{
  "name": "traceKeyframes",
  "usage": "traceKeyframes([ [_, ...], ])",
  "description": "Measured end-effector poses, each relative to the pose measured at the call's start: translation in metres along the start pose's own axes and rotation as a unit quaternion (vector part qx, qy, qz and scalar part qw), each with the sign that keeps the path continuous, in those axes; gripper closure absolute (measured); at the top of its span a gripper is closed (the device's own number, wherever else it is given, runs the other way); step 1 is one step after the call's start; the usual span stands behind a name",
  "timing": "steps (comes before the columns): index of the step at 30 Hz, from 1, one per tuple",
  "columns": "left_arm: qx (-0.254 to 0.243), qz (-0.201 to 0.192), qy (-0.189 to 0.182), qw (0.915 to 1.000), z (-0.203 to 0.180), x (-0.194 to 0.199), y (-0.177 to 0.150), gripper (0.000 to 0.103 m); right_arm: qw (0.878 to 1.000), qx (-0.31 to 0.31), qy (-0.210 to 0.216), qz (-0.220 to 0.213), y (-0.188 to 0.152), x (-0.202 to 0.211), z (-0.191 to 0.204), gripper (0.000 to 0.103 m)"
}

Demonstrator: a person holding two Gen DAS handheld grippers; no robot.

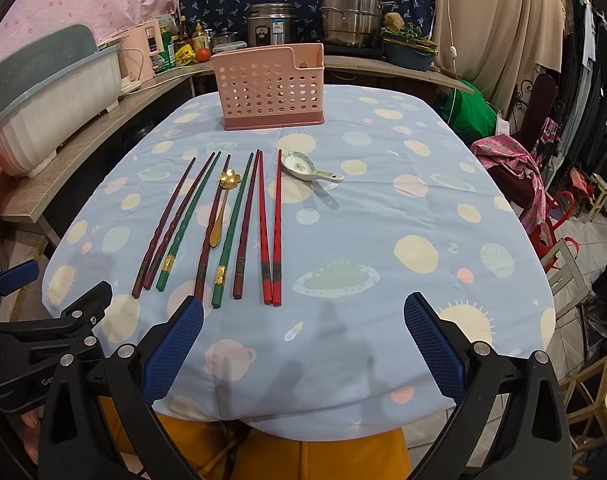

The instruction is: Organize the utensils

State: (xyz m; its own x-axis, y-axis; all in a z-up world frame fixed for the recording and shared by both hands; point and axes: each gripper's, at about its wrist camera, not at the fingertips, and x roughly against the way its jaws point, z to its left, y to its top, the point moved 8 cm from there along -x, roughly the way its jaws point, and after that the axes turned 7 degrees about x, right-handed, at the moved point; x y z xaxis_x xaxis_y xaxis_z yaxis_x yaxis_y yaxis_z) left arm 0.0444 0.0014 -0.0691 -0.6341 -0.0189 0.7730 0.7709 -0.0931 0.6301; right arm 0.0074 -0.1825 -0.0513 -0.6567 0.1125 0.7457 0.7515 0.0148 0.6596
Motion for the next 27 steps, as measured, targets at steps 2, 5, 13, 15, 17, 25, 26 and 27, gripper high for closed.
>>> traceKeyframes([
  [2, 0.0, 0.0, 0.0, 1.0, 0.0, 0.0, 0.0, 0.008, 1.0, 0.0, 0.0, 0.0, 0.0, 0.0, 0.0, 0.007],
  [5, 0.0, 0.001, 0.0, 1.0, -0.001, 0.0, -0.001, 0.008, 1.0, 0.0, 0.001, 0.0, 0.0, 0.0, 0.0, 0.007],
  [13, -0.001, 0.003, -0.002, 1.0, -0.001, -0.002, -0.002, 0.008, 1.0, -0.001, 0.001, 0.0, 0.0, 0.0, 0.0, 0.007],
  [15, -0.001, 0.003, -0.003, 1.0, -0.002, -0.003, -0.002, 0.008, 1.0, -0.002, 0.002, 0.0, 0.0, -0.001, 0.0, 0.007],
  [17, -0.002, 0.005, -0.005, 1.0, -0.004, -0.004, -0.001, 0.008, 1.0, -0.003, 0.002, 0.001, 0.0, -0.001, 0.001, 0.007],
  [25, 0.021, 0.031, -0.008, 0.9993, 0.004, -0.022, 0.0, 0.008, 1.0, -0.013, 0.007, 0.008, 0.001, -0.011, -0.003, 0.007],
  [26, 0.024, 0.035, -0.008, 0.999, 0.006, -0.026, 0.0, 0.008, 1.0, -0.015, 0.008, 0.01, 0.0, -0.013, -0.004, 0.007],
  [27, 0.029, 0.042, -0.007, 0.9987, 0.008, -0.032, -0.001, 0.008, 1.0, -0.017, 0.009, 0.012, 0.0, -0.014, -0.005, 0.007],
])
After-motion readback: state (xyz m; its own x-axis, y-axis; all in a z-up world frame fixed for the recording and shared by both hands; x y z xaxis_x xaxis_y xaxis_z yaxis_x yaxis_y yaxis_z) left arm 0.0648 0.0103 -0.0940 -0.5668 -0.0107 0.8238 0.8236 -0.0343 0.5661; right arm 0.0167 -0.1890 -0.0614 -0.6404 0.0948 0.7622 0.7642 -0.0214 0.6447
